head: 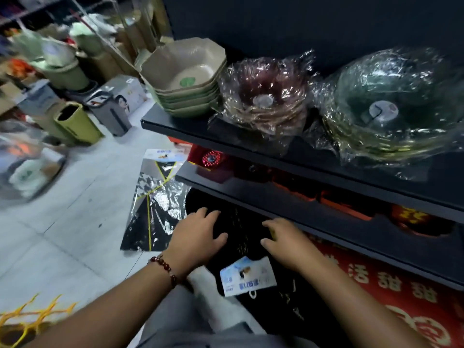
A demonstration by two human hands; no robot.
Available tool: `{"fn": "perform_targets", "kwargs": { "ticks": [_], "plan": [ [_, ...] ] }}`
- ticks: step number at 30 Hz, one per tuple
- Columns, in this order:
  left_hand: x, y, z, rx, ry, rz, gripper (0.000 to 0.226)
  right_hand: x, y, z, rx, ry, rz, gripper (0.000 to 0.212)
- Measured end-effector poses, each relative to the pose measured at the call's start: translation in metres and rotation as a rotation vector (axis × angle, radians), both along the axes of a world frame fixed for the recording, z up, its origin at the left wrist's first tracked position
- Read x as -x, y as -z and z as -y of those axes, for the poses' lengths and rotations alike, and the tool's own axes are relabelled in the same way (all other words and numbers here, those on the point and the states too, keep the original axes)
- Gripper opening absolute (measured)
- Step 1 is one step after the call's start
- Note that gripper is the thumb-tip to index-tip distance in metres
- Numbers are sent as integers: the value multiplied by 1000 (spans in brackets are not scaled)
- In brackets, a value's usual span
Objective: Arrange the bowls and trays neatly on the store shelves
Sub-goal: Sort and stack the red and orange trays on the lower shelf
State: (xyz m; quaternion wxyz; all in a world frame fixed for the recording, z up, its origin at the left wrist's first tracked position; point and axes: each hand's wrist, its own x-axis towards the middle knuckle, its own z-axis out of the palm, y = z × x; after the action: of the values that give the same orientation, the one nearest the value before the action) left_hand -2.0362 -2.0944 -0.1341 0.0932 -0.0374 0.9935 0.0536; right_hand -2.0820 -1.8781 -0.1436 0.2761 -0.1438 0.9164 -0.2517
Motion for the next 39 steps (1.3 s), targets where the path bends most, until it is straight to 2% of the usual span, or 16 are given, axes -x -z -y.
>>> {"fn": "perform_targets", "kwargs": {
  "ticks": [3,9,12,15,18,22,24,28,32,39],
  "plan": [
    [45,37,24,29,53,-23,65,31,34,24,-2,81,-54,50],
    [131,149,78,20,235,8,49,74,125,104,4,292,-103,46],
    [159,190,94,-17,325,-48,55,91,164,129,19,363,-112,48],
    [177,237,97,2,431,-64,60,100,210,137,-26,336,-187,52],
    [184,284,92,-12,485,-157,61,101,257,132,-88,321,-264,52],
    [193,333,88,-66,453,-254,63,93,301,119,-168,386,-380,48],
    [192,344,85,-99,447,-350,65,81,314,116,-164,428,-423,44],
    [152,360,94,-172,448,-458,54,28,327,124,-66,454,-544,45],
    [92,373,117,-224,446,-431,52,-36,331,135,-87,502,-494,51],
    [58,330,140,-199,494,-529,55,-75,296,154,-34,577,-511,53]
  ]
}}
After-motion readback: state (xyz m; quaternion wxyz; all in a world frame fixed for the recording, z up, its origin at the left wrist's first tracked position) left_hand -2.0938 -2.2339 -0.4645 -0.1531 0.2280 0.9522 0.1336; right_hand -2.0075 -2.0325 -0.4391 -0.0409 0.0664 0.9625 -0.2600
